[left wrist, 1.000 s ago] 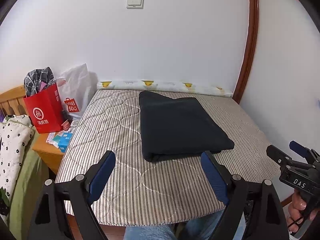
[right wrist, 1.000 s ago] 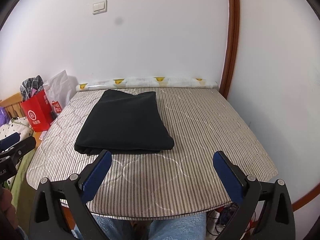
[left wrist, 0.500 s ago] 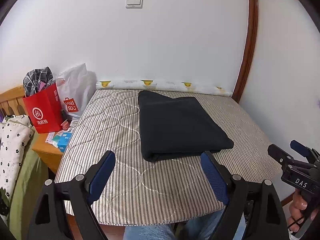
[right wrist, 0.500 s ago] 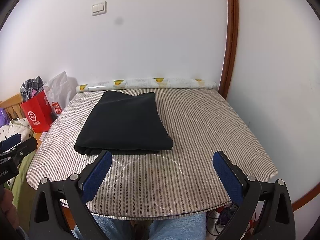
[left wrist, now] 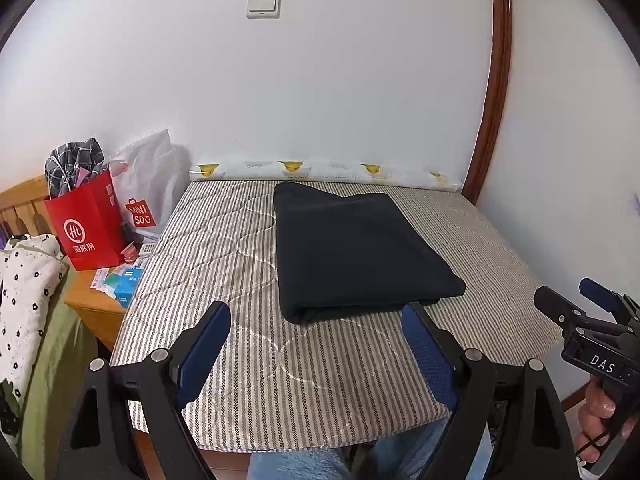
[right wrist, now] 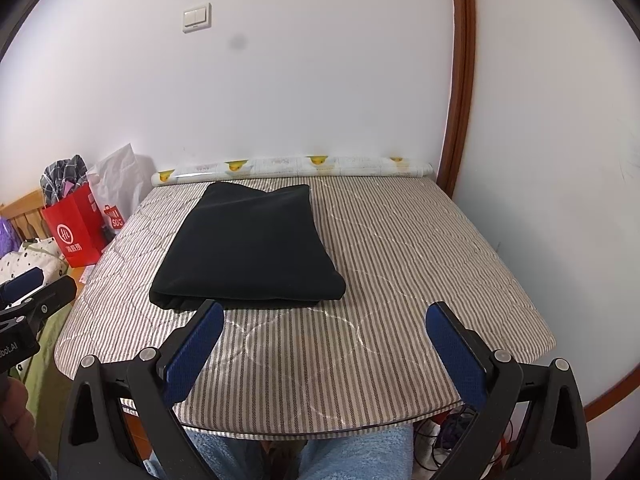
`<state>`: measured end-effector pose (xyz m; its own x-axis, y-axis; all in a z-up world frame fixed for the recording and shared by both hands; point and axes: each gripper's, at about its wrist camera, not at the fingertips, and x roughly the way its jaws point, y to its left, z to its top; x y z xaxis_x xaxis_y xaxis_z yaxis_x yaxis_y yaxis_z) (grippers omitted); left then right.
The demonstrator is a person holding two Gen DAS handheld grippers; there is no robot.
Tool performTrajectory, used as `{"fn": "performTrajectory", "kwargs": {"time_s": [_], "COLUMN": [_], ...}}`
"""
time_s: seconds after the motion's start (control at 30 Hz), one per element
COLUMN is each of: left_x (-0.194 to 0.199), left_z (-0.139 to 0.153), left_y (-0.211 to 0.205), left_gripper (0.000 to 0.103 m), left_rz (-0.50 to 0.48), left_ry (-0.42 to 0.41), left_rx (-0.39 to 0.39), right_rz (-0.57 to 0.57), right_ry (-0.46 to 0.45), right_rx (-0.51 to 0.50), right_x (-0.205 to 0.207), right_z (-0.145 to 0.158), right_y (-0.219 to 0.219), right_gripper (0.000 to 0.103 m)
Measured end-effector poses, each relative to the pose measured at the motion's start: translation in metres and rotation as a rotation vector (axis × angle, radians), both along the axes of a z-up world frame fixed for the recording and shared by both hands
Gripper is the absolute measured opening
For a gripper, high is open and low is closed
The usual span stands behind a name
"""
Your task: Fold small clothes
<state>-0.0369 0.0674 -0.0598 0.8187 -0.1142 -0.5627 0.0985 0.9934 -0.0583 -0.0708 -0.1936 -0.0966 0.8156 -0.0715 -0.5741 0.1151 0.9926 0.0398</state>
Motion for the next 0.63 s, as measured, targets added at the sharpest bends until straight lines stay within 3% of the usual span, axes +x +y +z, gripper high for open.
{"fn": "performTrajectory", "kwargs": {"time_s": [0.63], "left_x": [0.0007], "left_z": [-0.0023], "left_y": [0.0002], "left_gripper": [0.087], "left_rz": [0.005], "left_ry": [0.002], "left_rx": [0.003], "right_rz": [-0.002], "right_ry": [-0.007], "right_rx": [-0.003], "right_x": [-0.0006], "right_z": [-0.0022], "right_y": [0.0013], "right_gripper": [0.100]}}
